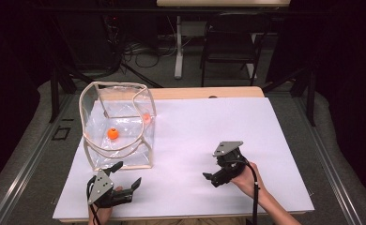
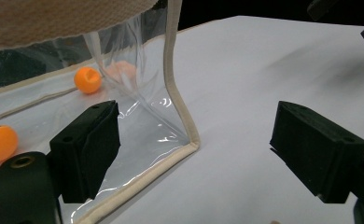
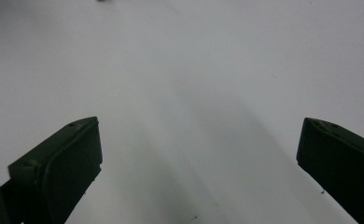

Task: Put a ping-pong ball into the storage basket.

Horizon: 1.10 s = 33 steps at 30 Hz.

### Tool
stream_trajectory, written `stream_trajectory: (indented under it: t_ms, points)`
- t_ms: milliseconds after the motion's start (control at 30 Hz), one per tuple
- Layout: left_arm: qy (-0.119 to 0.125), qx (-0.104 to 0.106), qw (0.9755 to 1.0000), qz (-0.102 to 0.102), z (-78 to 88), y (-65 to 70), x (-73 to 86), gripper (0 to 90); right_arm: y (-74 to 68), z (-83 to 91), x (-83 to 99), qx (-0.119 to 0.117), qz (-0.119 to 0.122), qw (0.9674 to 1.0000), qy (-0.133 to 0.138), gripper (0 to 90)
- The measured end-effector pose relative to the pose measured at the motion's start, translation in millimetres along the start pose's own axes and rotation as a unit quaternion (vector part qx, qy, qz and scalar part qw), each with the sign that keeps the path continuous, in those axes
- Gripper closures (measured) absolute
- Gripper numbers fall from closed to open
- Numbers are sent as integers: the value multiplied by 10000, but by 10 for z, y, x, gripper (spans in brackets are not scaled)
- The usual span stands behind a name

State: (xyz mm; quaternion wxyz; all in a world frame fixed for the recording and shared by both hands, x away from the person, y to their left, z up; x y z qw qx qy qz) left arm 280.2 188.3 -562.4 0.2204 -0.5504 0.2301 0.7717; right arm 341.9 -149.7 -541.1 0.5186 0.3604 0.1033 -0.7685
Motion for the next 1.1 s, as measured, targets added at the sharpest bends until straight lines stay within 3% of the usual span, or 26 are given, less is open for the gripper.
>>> stream_trajectory:
  t_ms: [567, 933, 1100]
  points:
    - [0, -25, 10000, 3, 2, -6, -1, 155, -42, 97, 396, 259, -244, 9994, -55, 0]
    - [-48, -13, 10000, -12, -35, 13, 6, 155, -109, 207, 538, 382, -354, 9986, 127, 0]
    - [-209, 23, 9998, 26, -49, -2, 36, 154, -113, 221, 574, 374, -427, 9981, 257, 0]
Point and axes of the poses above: each handheld gripper's, and its own axes: z roughly backward along the jaws, x roughly out of its underside, y roughly to its right, the point moved 5 cm from there along -z, roughly forward along the jaws, and after that the axes turned 12 degrees about z, right-handed, at the moved point
